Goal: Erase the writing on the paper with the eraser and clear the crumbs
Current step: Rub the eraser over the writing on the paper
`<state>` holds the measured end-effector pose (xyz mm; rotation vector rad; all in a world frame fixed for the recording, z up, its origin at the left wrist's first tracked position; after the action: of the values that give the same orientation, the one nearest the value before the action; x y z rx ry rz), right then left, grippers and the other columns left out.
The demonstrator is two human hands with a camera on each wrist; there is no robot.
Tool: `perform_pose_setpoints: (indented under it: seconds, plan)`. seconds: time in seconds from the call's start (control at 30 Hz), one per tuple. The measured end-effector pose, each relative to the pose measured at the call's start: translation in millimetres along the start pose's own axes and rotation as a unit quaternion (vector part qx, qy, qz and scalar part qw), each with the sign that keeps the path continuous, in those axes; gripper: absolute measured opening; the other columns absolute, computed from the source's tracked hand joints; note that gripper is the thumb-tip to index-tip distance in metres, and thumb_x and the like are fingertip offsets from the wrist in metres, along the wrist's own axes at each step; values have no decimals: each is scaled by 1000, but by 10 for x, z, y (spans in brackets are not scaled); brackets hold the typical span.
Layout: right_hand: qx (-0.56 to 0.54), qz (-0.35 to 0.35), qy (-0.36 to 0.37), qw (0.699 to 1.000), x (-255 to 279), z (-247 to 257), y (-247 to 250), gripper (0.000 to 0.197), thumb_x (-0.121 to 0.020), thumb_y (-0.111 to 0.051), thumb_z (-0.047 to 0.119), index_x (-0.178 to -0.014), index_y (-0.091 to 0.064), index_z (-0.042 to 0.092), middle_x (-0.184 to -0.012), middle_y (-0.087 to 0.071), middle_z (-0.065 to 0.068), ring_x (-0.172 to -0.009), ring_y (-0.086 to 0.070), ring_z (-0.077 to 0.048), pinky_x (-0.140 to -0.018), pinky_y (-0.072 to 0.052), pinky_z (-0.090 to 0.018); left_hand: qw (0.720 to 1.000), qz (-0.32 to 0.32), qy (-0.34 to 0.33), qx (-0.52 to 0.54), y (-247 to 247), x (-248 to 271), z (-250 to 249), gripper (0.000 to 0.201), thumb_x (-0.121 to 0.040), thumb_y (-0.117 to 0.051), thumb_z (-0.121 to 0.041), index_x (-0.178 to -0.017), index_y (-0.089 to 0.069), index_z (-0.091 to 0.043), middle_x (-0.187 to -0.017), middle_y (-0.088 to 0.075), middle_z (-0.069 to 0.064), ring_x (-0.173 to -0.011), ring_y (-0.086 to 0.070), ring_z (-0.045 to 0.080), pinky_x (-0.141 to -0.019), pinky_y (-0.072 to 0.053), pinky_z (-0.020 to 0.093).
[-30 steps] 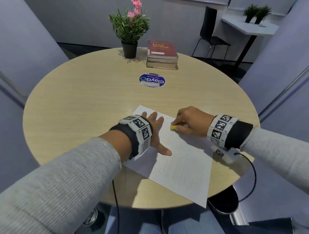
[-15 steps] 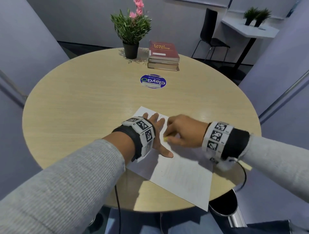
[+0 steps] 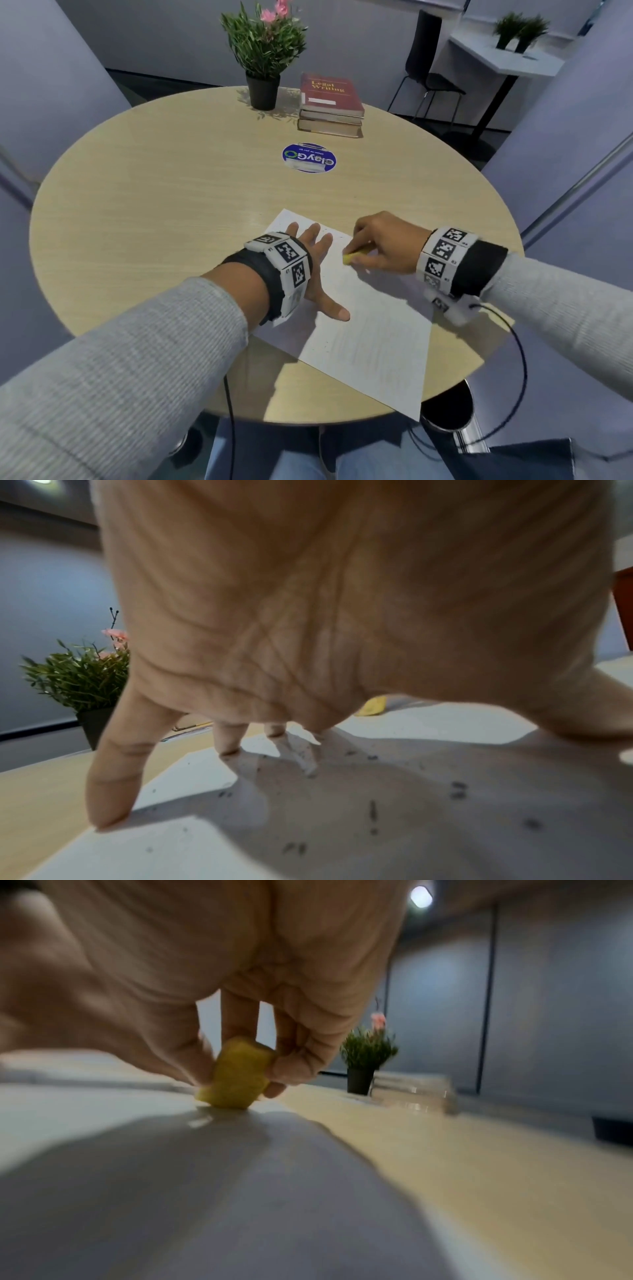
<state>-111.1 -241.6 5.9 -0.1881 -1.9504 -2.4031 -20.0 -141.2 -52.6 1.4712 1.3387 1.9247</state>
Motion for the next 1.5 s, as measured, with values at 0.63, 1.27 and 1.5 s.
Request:
perform_pose_setpoints:
  seconds: [0.63,1.27,1.5]
  plan:
    - [4,-9,9,1000,81,24,-32,21,-87,-63,28,-102,-74,20,-81,-50,4,-67,-44,-3,-75,-51,-34,1000,7,4,9,-3,32,-10,146,-50,-58,-95,-154,21,-31,-162,27,-2,-149,21,35,-116,-2,65]
    - [-33,-22,2,999,97,-11,-83,23,-85,-66,28,-106,-73,20,-87,-50,5,-70,-45,-1,-70,-40,-21,1000,12,10,-5,67,152,-28,143,-53,-56,-95,-155,21,-31,-163,25,-4,-150,19,32,-117,-6,63]
    - [-19,22,61,998,128,264,-162,23,-85,-63,28,-103,-74,20,-84,-49,2,-71,-46,-10,-73,-48,-31,1000,13,10,-14,75,149,-42,143,-55,-57,-94,-155,22,-29,-163,25,-2,-150,18,33,-117,-6,62]
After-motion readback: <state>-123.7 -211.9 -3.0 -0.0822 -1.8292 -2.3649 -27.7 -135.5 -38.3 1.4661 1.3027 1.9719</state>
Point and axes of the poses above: each hand's wrist, its own x-axis away from the middle knuckle, its own y-axis out of the back of the hand, z = x × y, the point moved 4 cm from there along -x, towards the middle knuckle
